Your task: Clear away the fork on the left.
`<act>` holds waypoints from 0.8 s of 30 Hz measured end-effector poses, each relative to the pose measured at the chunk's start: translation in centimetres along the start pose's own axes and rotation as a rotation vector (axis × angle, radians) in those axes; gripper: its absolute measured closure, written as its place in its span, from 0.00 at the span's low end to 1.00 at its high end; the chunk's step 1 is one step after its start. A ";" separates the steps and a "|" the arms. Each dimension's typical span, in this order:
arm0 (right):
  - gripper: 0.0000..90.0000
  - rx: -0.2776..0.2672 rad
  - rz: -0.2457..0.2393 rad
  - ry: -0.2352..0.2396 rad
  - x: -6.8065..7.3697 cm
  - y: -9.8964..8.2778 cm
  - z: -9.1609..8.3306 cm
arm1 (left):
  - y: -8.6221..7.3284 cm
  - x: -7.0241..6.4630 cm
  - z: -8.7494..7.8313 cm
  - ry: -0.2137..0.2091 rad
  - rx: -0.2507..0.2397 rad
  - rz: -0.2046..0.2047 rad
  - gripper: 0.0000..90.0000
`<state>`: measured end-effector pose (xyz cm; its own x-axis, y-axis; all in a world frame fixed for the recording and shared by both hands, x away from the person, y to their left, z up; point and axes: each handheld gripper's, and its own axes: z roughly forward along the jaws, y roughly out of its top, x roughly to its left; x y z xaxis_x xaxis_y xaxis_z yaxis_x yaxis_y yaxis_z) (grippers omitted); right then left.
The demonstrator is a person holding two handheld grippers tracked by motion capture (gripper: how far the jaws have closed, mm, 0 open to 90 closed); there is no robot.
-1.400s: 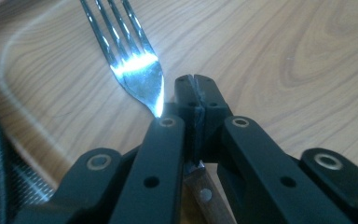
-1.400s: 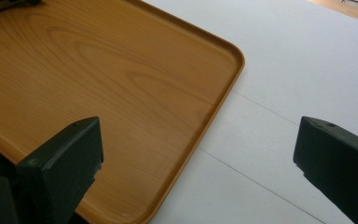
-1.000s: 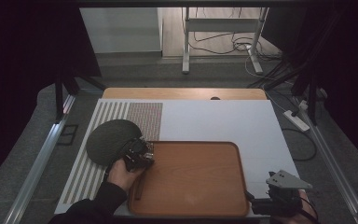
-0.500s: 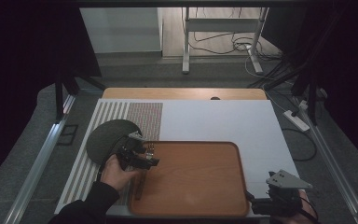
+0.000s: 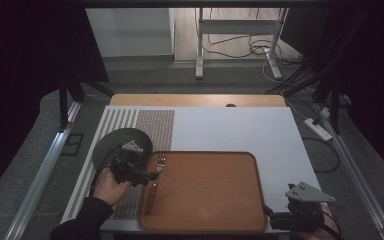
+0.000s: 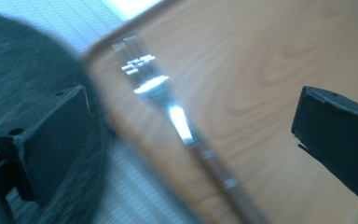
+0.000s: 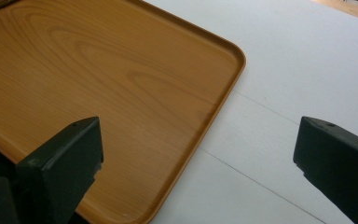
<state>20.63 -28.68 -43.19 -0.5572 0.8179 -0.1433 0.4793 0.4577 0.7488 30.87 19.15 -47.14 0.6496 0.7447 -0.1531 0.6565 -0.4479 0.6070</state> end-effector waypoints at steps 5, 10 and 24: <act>0.02 0.002 -0.002 -0.001 0.0 0.0 0.0 | -1.5 0.5 -1.2 -0.028 -0.071 -0.018 0.00; 0.02 0.004 0.003 -0.001 0.0 0.0 0.0 | -2.9 0.2 -2.4 -0.013 -0.104 -0.020 0.00; 0.02 0.010 0.010 -0.003 -0.1 0.0 0.1 | -6.6 -1.2 -5.6 -0.001 -0.124 -0.040 0.00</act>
<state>20.73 -28.69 -43.20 -0.5501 0.8236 -0.1379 0.4915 0.4528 0.7439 23.63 23.99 -46.56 0.6243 0.7602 -0.1798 0.6294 -0.3532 0.6922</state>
